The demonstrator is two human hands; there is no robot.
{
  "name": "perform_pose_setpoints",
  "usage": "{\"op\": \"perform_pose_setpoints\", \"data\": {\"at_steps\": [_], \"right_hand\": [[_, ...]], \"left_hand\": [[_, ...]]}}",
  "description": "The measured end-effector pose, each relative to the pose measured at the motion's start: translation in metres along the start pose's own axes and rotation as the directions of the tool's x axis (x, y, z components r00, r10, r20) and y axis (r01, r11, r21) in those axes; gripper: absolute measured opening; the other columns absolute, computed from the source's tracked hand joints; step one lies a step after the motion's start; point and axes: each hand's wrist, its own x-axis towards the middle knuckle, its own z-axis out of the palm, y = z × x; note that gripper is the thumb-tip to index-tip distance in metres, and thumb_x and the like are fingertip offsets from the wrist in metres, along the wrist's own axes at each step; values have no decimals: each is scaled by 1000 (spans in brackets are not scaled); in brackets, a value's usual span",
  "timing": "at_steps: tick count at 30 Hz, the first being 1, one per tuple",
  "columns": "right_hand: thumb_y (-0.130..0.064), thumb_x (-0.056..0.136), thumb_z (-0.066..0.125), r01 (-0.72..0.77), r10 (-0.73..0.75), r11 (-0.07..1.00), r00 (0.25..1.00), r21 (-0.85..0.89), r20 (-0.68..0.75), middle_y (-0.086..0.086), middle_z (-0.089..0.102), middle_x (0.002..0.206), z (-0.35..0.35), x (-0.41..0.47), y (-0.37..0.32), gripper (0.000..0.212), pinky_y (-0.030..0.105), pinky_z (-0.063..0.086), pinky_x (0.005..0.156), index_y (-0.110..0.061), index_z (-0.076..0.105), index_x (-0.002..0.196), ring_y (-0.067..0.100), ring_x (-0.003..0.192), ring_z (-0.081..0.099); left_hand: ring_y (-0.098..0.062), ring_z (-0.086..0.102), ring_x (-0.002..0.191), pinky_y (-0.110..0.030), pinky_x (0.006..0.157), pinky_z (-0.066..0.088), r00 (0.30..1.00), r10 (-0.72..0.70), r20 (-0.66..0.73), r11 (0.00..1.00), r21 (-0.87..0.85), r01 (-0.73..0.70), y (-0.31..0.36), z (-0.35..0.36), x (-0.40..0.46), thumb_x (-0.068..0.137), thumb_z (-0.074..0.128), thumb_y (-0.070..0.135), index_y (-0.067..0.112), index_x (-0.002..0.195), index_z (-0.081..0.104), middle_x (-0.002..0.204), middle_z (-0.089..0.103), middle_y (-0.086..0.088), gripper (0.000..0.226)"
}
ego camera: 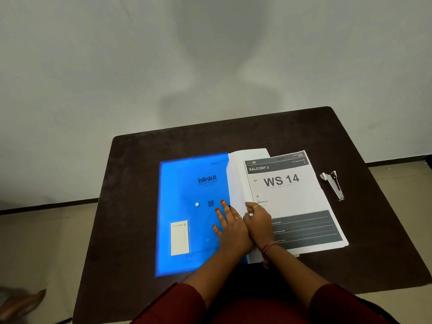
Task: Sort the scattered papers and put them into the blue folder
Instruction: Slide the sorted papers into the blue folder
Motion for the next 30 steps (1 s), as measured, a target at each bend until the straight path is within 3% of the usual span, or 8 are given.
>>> {"op": "perform_pose_setpoints", "data": {"at_steps": [8,13,17,22,28,30], "right_hand": [[-12,94,56,96,-94,995,970,2,224,15,66,116,2,13,0,31,22,47,89,-1,60,123,22,104,63],[-14,96,53,154,-135,988,939,-33,317,13,63,117,5,20,-6,30,16,43,85,-4,60,124,22,104,61],[-21,98,48,242,-176,963,900,-121,398,20,58,108,6,23,-6,29,23,44,80,-6,62,119,29,98,60],[-24,100,45,260,-163,950,885,-172,437,20,54,103,6,24,-4,29,21,37,70,-2,63,107,29,89,58],[-17,96,52,257,-174,959,871,-122,459,15,62,114,-7,28,-6,31,15,39,83,-4,59,123,25,104,60],[-12,92,57,206,-155,975,895,-79,419,11,65,113,-19,30,-6,34,11,44,79,-4,58,125,19,97,62]], "left_hand": [[-37,-18,144,-56,115,8,1000,9,11,1000,23,-10,-1,-3,-2,90,59,17,3,150,-11,154,-29,-13,93],[-30,-19,145,-64,110,16,998,-55,37,998,15,55,4,-5,-2,88,63,17,8,150,-12,154,-32,-4,98],[-29,-20,145,-68,107,20,996,-75,56,997,-27,76,7,-6,-2,87,66,15,8,150,-14,153,-34,-1,102],[-29,-20,145,-67,108,22,996,-60,67,998,-34,62,6,-8,-2,88,65,16,8,150,-14,153,-34,-2,101],[-30,-19,145,-66,108,23,997,-32,68,999,-25,34,3,-6,0,89,61,16,9,150,-11,153,-34,-2,95],[-32,-18,145,-64,109,22,997,-7,70,1000,-8,8,1,-6,1,89,60,19,9,151,-10,154,-32,-3,94]]}}
